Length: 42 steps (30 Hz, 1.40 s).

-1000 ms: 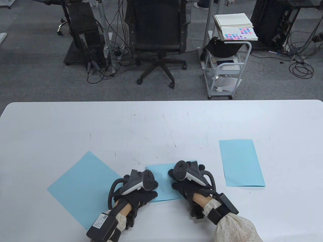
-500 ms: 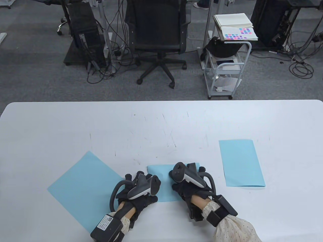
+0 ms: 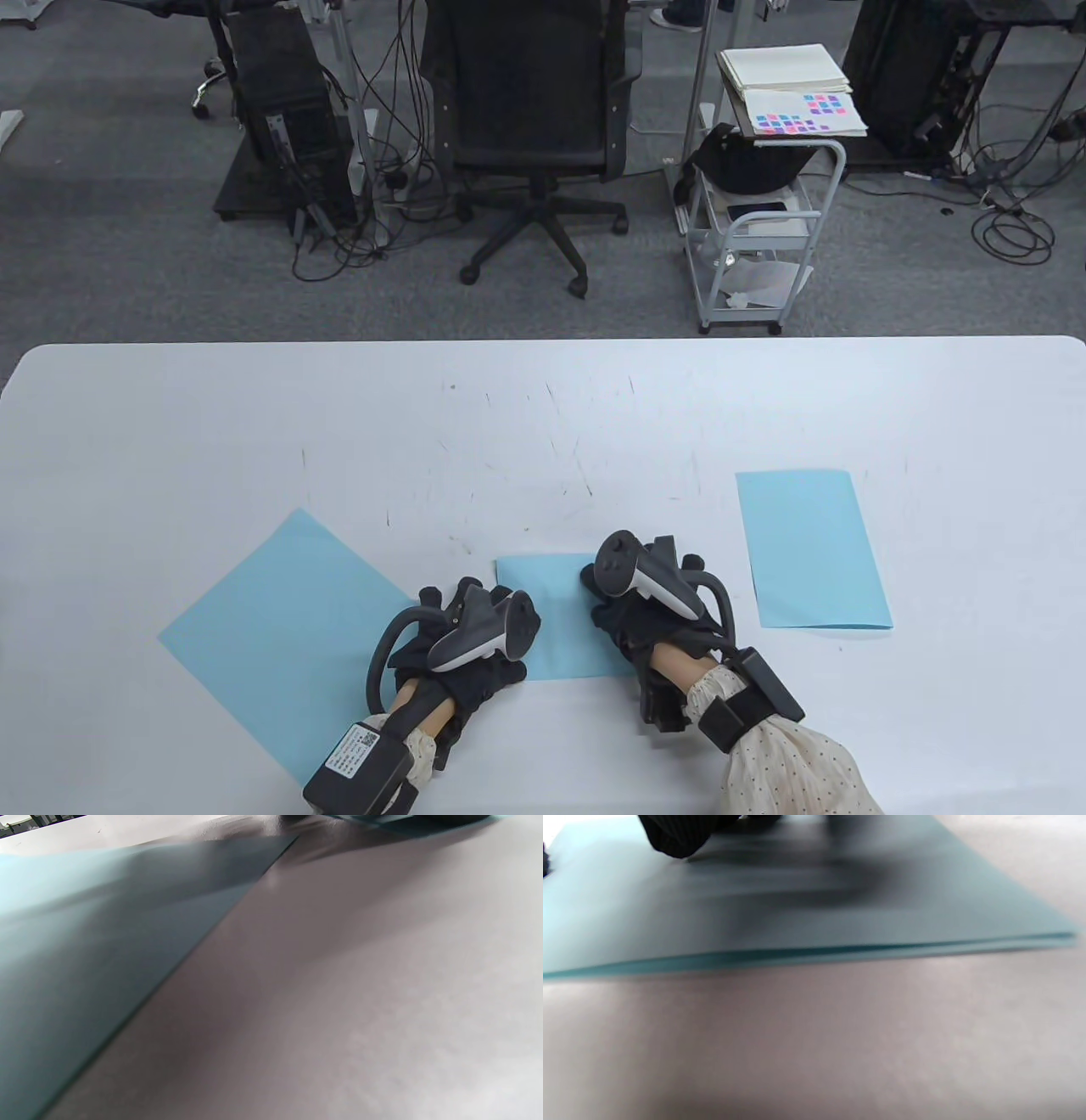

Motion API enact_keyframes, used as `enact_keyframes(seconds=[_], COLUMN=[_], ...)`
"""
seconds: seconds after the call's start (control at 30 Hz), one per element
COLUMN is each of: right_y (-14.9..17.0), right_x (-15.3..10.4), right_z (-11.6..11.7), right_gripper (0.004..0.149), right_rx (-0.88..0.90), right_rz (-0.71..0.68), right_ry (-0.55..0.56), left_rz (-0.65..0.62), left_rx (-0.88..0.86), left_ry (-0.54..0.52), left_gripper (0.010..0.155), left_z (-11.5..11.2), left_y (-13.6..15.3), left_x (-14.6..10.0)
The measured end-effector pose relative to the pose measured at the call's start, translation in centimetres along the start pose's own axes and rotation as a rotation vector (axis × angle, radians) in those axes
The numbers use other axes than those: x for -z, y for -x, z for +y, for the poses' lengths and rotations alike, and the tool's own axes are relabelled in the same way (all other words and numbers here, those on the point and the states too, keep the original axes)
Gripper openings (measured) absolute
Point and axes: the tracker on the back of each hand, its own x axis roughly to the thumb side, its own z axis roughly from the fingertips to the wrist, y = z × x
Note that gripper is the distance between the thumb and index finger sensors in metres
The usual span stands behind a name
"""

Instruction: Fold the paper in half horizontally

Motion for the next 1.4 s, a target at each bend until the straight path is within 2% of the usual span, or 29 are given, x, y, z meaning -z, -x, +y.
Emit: enact_keyframes(seconds=[0.37, 1.1, 1.27, 1.4], right_y=[1.3, 6.6, 7.5, 7.3], right_x=[0.0, 0.0, -1.6, -3.6], right_z=[0.0, -1.1, -2.2, -2.3], right_gripper=[0.056, 0.059, 0.059, 0.058], right_rx=[0.022, 0.114, 0.180, 0.165], right_rz=[0.023, 0.158, 0.108, 0.025], right_ry=[0.014, 0.018, 0.068, 0.098], left_rz=[0.010, 0.027, 0.023, 0.022], left_rx=[0.007, 0.020, 0.020, 0.023], left_ry=[-0.011, -0.023, -0.022, -0.024], left_gripper=[0.063, 0.062, 0.062, 0.062], left_z=[0.0, -0.1, -0.1, -0.1], left_y=[0.1, 0.2, 0.2, 0.2], left_x=[-0.1, -0.4, -0.4, -0.4])
